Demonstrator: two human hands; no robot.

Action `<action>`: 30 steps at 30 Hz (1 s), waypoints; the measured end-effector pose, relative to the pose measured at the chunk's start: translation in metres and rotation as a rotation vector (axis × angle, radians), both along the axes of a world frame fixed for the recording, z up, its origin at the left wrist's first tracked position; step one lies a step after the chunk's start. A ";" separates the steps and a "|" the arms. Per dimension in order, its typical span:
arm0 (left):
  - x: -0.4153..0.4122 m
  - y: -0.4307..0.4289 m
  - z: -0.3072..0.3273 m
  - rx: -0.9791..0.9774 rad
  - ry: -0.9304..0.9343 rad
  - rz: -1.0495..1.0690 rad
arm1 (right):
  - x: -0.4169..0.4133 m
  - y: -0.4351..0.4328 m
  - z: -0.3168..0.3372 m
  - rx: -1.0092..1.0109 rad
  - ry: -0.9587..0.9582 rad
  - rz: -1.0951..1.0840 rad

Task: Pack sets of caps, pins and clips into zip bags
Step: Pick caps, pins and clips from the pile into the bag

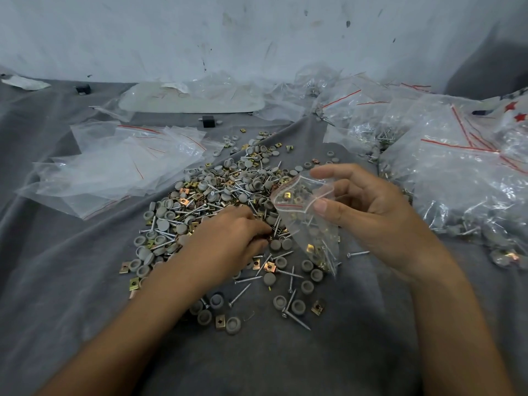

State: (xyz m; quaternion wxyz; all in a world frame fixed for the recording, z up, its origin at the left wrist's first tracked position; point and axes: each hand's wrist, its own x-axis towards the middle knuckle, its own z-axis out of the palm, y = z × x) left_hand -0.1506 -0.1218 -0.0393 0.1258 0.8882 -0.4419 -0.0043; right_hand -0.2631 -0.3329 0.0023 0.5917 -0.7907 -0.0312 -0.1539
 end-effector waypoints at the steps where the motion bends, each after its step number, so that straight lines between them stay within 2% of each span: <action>1: -0.001 -0.001 0.000 0.003 -0.006 -0.008 | 0.000 0.000 0.000 -0.003 0.003 0.002; 17: -0.002 0.001 -0.002 -0.113 0.067 0.049 | -0.003 0.002 0.003 -0.012 0.018 -0.008; 20: 0.001 0.004 0.004 -0.223 0.049 0.119 | -0.004 0.002 0.004 -0.023 0.024 -0.017; 24: 0.002 0.007 0.016 -0.492 0.031 0.174 | -0.003 0.006 0.005 -0.016 0.052 -0.001; 27: -0.006 0.007 0.022 -0.661 0.047 0.161 | -0.004 0.010 0.006 -0.015 0.063 0.021; 30: -0.013 0.006 0.026 -0.744 0.061 0.121 | -0.004 0.012 0.007 -0.014 0.070 0.044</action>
